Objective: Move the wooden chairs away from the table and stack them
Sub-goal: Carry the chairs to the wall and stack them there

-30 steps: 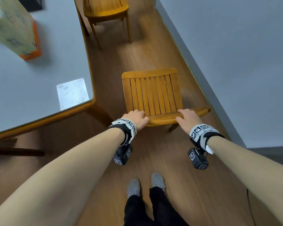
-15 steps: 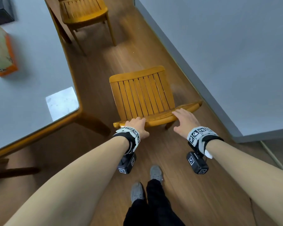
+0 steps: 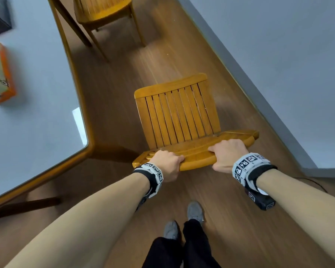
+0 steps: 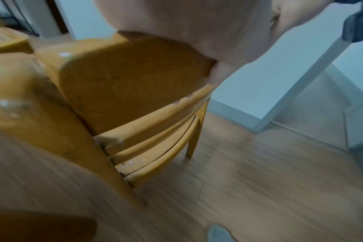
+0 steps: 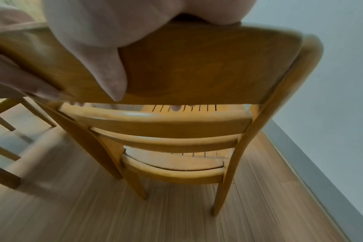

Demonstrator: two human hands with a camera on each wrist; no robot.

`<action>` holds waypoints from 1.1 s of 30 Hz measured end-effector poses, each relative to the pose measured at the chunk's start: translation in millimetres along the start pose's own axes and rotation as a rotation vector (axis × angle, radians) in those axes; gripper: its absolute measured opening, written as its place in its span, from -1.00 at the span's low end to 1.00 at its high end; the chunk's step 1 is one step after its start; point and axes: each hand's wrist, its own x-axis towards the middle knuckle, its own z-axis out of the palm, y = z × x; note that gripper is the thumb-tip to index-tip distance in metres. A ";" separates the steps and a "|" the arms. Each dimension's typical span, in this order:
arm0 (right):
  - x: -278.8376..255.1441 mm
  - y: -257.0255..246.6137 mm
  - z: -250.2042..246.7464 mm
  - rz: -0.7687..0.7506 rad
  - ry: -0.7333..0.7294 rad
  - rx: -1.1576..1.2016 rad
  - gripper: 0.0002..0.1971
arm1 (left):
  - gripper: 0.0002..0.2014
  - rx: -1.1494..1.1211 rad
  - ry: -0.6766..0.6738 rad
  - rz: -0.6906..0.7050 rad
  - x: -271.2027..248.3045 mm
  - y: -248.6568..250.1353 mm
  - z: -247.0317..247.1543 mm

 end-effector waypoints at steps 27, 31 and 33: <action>183.4 15.3 -132.4 0.341 0.094 0.190 -0.70 | -0.60 0.232 0.007 0.264 155.6 -191.4 -179.1; 212.8 24.6 -150.1 0.384 0.117 0.237 -0.78 | -0.56 0.299 0.005 0.281 183.0 -213.2 -212.0; 227.4 29.9 -159.3 0.402 0.124 0.250 -0.76 | -0.49 0.345 0.009 0.276 197.9 -221.8 -228.5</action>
